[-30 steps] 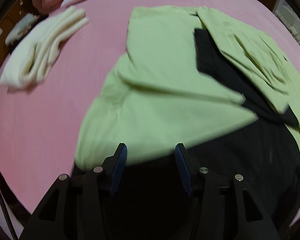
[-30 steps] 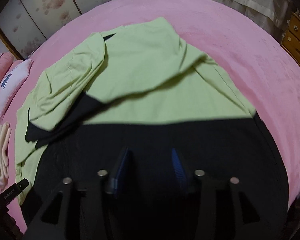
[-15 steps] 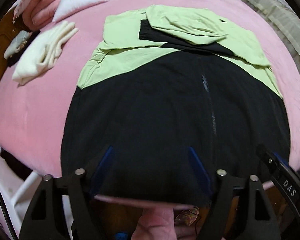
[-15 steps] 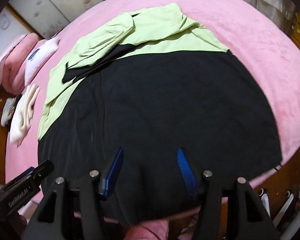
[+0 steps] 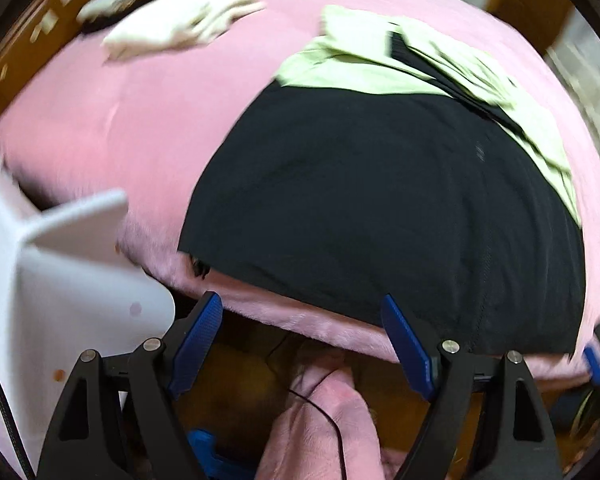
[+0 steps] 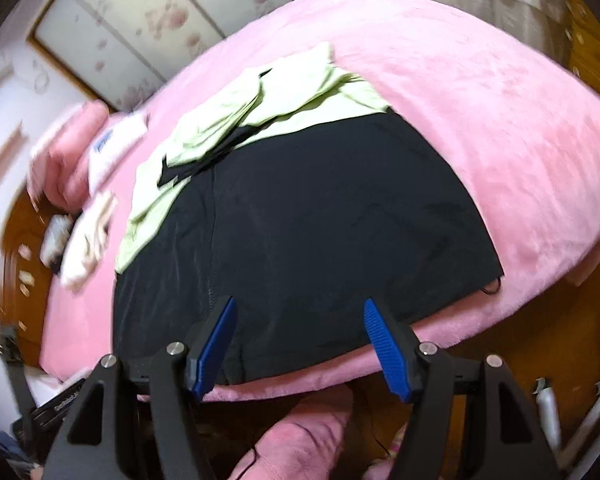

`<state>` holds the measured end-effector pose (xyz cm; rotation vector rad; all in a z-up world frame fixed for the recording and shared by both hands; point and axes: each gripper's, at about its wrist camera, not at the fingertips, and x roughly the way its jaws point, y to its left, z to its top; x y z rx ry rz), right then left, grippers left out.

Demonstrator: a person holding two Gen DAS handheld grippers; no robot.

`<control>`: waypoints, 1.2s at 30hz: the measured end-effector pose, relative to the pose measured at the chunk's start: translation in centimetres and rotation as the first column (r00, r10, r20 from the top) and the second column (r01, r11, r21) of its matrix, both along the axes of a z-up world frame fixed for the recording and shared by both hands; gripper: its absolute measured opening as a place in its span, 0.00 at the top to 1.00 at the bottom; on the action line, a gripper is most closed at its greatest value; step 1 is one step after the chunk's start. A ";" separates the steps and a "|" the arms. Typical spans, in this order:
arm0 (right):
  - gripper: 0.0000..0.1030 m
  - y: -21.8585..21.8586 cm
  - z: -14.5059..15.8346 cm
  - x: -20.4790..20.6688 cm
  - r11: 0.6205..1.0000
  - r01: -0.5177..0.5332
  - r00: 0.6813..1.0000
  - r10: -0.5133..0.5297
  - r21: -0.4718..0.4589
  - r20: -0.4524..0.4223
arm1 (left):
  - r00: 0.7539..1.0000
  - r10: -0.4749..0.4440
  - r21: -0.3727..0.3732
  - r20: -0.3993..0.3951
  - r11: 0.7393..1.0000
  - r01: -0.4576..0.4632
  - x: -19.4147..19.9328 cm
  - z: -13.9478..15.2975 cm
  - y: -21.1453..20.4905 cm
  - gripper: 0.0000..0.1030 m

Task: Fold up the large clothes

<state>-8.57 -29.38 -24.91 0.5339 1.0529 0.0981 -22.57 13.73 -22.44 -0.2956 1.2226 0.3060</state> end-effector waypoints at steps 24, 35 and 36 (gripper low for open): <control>0.34 -11.4 -11.3 0.9 0.921 0.332 0.943 -0.317 0.206 -0.103 | 0.959 0.283 -0.110 0.034 0.954 -0.278 0.4 -8.0 10.5 0.20; 0.81 -11.7 -10.4 1.1 0.936 0.315 0.949 -0.311 0.157 -0.047 | 0.911 0.408 -0.294 0.059 0.879 -0.375 0.7 -11.2 12.0 0.13; 0.82 -11.7 -10.3 1.0 0.937 0.309 0.951 -0.306 0.160 -0.043 | 0.913 0.403 -0.299 0.056 0.879 -0.370 0.9 -11.3 12.0 0.13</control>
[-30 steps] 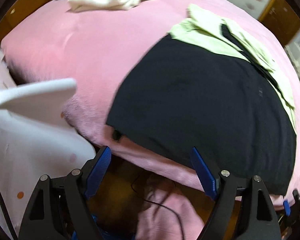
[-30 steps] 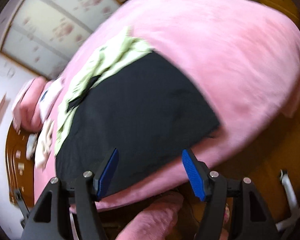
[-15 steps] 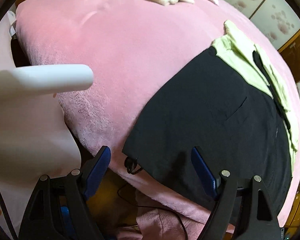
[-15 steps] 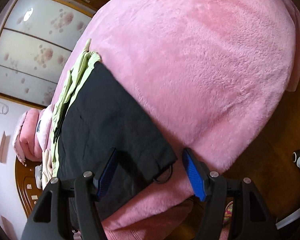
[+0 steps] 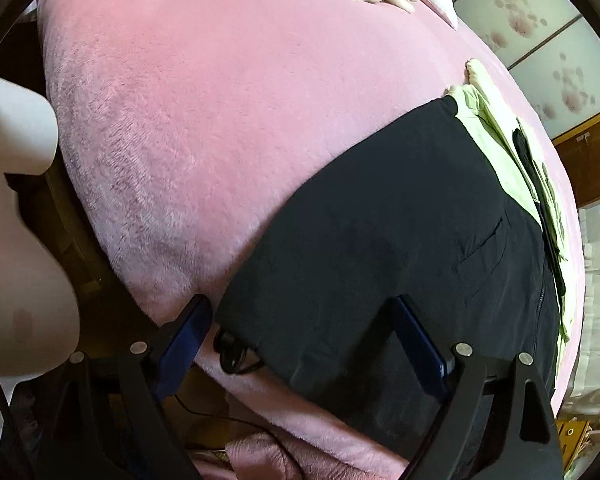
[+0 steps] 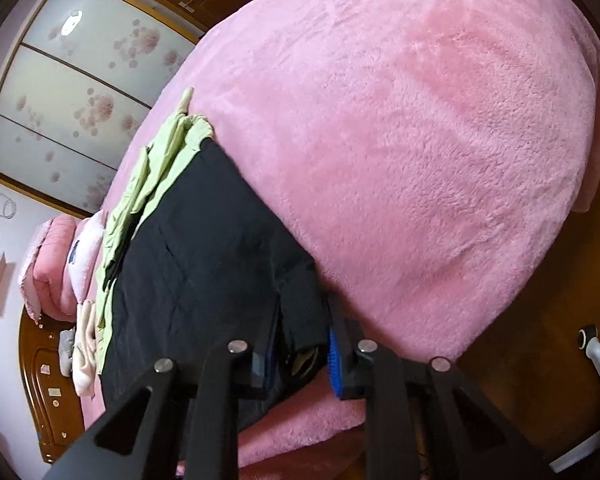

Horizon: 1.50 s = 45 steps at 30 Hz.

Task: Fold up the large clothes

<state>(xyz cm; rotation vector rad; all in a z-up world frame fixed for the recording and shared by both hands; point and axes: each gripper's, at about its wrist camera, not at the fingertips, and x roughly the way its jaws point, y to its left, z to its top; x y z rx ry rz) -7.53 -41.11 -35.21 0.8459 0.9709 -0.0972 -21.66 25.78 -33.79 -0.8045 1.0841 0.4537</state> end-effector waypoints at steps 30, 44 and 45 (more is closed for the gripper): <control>0.88 0.9 19.1 9.6 0.972 -0.139 0.990 0.129 0.188 0.065 | 0.977 -0.193 -0.122 0.092 0.971 0.204 12.6 24.2 -1.0 0.90; 0.88 2.0 27.7 27.2 0.985 -0.161 0.975 0.151 0.054 0.165 | 0.908 -0.396 -0.118 0.140 0.904 0.412 37.4 31.0 2.3 0.90; 0.88 2.3 27.7 28.4 0.986 -0.160 0.975 0.151 0.041 0.163 | 0.906 -0.402 -0.119 0.131 0.901 0.417 39.2 30.5 2.3 0.90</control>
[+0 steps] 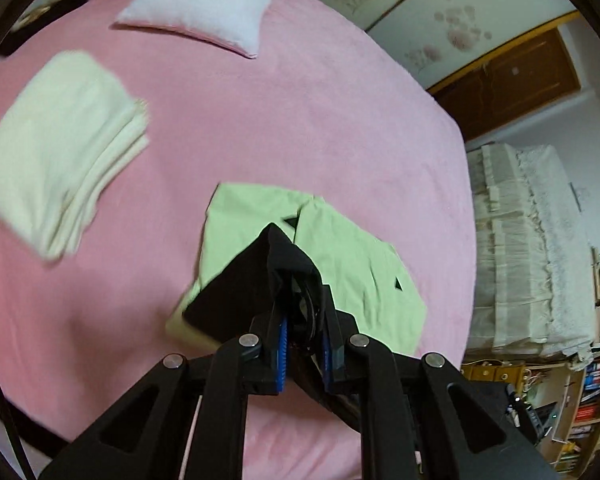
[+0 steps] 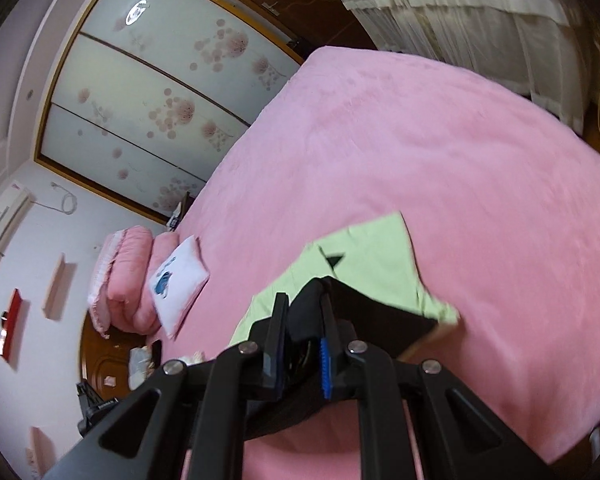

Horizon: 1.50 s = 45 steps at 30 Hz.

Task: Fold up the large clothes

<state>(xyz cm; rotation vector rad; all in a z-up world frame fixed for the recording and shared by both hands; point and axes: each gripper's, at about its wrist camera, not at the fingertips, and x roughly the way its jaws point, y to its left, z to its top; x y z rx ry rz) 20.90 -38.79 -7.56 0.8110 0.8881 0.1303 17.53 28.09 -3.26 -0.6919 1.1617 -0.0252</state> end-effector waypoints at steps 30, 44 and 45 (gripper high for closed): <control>0.50 0.5 -13.4 17.9 0.929 -0.231 0.967 0.186 -0.288 -0.174 | 0.982 -0.034 0.472 -0.185 0.873 0.120 14.3 -12.8 -2.8 0.33; 0.76 2.9 -25.0 14.3 0.837 -0.474 0.848 0.350 -0.274 -0.397 | 0.925 -0.033 0.489 -0.378 0.841 0.230 9.0 -26.4 -4.0 0.37; 0.77 2.9 -25.2 13.9 0.843 -0.455 0.861 0.332 -0.289 -0.386 | 0.935 -0.026 0.500 -0.353 0.839 0.213 8.6 -26.3 -3.9 0.35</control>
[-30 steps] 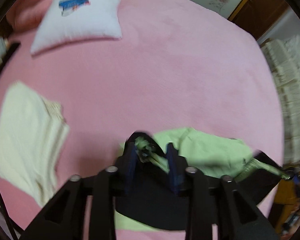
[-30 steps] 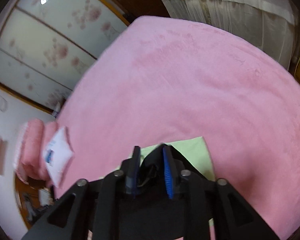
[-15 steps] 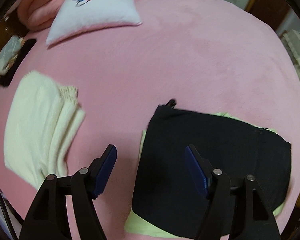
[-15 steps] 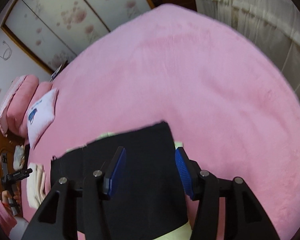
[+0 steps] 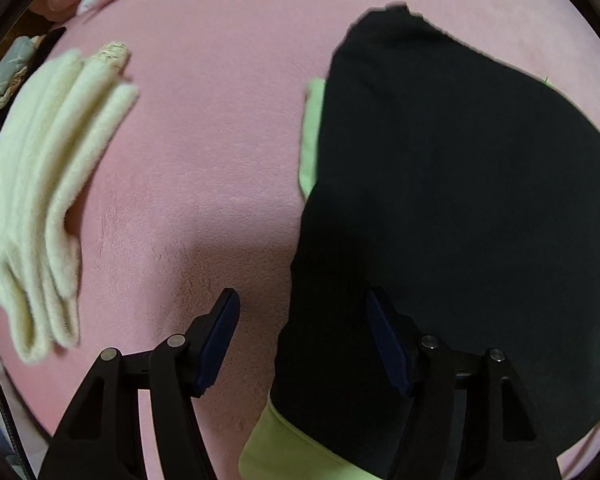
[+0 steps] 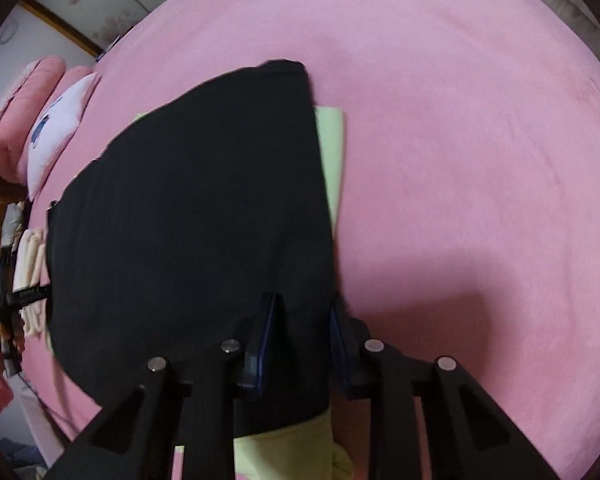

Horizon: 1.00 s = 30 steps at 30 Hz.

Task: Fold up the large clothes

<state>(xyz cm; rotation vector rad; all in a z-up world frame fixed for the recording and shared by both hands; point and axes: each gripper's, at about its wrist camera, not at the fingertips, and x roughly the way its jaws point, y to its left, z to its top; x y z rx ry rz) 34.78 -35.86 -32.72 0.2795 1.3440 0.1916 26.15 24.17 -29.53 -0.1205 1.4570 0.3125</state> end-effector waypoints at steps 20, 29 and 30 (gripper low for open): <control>1.00 20.0 1.6 -11.2 0.965 -0.029 0.984 -0.018 0.261 0.176 | 0.971 0.000 -0.373 0.240 0.923 0.092 -10.1 3.8 -17.3 0.90; 1.00 21.1 -0.8 -11.3 0.951 -0.114 0.986 0.073 0.287 0.152 | 0.980 -0.038 -0.358 0.195 0.928 0.108 -12.4 0.3 -19.5 0.99; 1.00 20.8 -0.9 -11.2 0.956 -0.117 0.985 0.076 0.269 0.155 | 0.979 -0.023 -0.350 0.200 0.932 0.094 -12.6 0.3 -19.2 0.99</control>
